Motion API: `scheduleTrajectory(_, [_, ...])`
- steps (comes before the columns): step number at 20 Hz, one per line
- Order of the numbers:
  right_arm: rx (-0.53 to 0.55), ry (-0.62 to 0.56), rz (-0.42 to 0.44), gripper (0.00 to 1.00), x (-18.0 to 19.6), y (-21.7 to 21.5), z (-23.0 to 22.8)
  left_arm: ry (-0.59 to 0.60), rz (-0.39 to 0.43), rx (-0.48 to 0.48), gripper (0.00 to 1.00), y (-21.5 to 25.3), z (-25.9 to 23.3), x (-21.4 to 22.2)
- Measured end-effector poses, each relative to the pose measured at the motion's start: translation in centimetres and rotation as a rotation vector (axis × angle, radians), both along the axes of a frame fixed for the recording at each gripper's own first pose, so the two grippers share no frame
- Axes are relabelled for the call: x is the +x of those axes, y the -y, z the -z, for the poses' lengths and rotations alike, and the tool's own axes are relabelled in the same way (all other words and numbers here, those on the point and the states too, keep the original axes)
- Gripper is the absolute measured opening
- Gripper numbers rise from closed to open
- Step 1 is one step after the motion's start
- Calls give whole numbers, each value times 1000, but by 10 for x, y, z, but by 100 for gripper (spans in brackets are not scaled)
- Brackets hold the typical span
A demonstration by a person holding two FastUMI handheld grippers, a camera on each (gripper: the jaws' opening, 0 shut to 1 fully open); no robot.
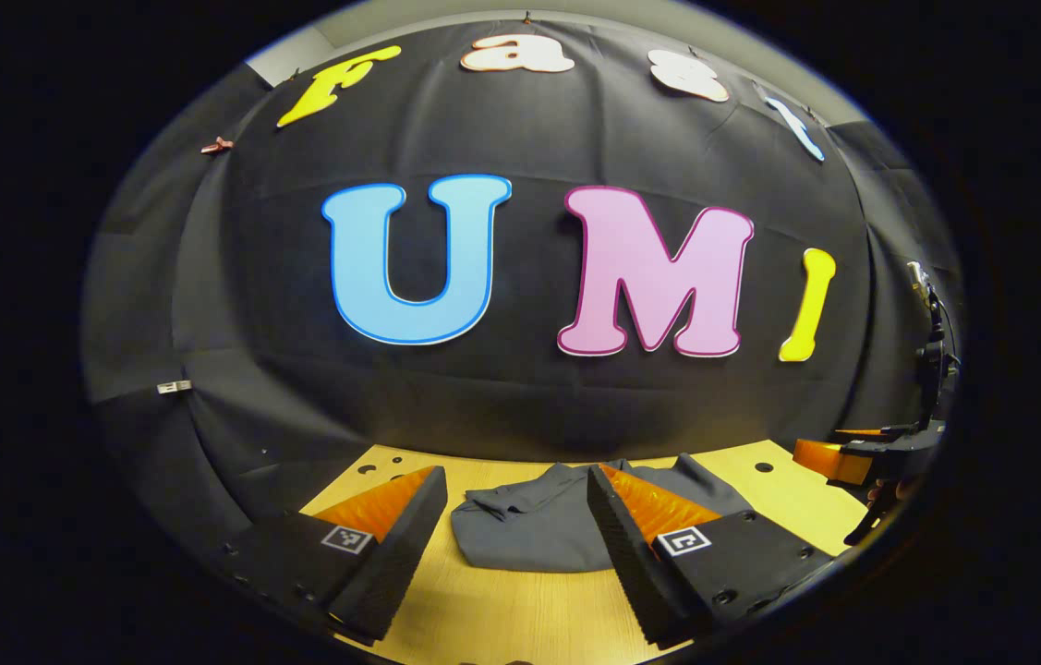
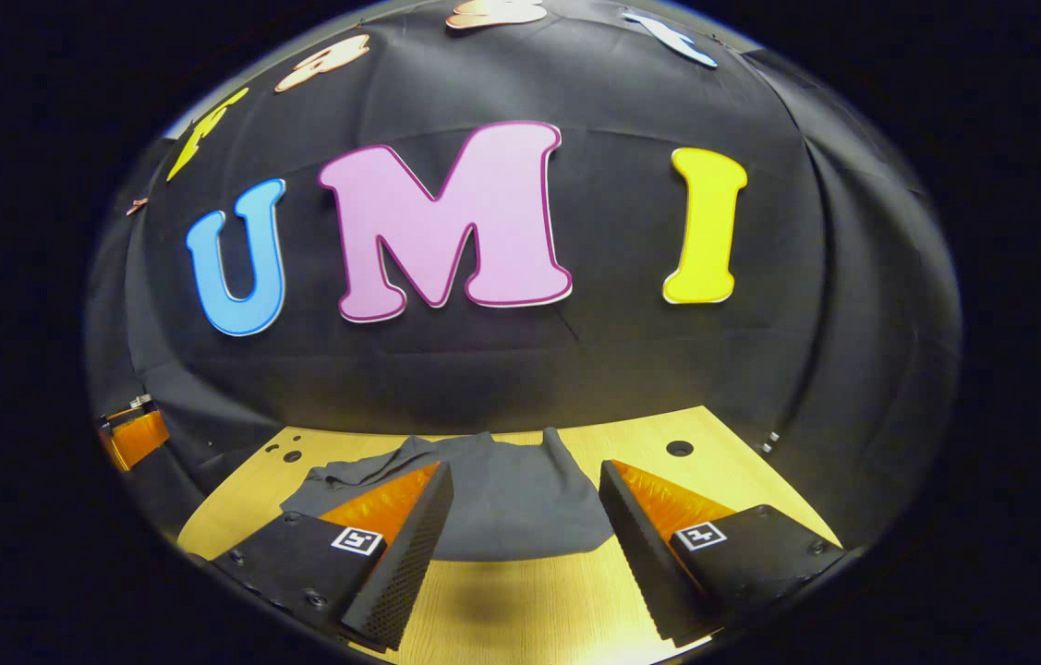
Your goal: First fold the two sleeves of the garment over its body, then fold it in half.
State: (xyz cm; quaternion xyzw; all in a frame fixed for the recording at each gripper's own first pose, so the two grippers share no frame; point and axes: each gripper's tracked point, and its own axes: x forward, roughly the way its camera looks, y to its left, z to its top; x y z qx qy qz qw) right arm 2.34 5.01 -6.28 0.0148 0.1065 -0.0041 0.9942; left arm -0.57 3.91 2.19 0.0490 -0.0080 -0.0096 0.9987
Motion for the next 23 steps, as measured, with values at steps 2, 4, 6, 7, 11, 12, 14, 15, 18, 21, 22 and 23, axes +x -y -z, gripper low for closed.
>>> scheduleTrajectory(2, [-8,-29,-8,98,-24,-5,8,-8,4,-41,96,1,5,-28])
scheduleTrajectory(4, [-19,-57,-33,98,-48,-13,16,-48,0,-95,96,-1,18,-57])
scheduleTrajectory(6, [-28,-76,-69,98,-75,-21,20,-72,2,-134,96,-4,25,-80])
scheduleTrajectory(7, [-29,-84,-87,98,-89,-27,23,-80,-11,-134,96,-10,30,-92])
scheduleTrajectory(11, [-13,-149,-136,99,-134,-35,32,-94,-65,-107,96,-26,46,-132])
scheduleTrajectory(12, [0,-158,-137,100,-143,-35,32,-99,-80,-109,96,-30,50,-140])
scheduleTrajectory(14, [6,-174,-130,99,-160,-32,36,-112,-93,-131,96,-31,57,-155])
scheduleTrajectory(15, [2,-183,-121,99,-166,-27,38,-113,-95,-142,96,-32,61,-161])
scheduleTrajectory(18, [22,-222,-114,99,-182,-30,53,-154,-76,-146,96,-25,77,-172])
scheduleTrajectory(21, [29,-311,-143,99,-201,-46,78,-190,-49,-134,96,-15,88,-181])
scheduleTrajectory(22, [31,-325,-161,99,-205,-53,80,-188,-42,-118,96,-13,89,-183])
scheduleTrajectory(23, [27,-337,-179,99,-209,-59,82,-186,-39,-106,96,-12,88,-185])
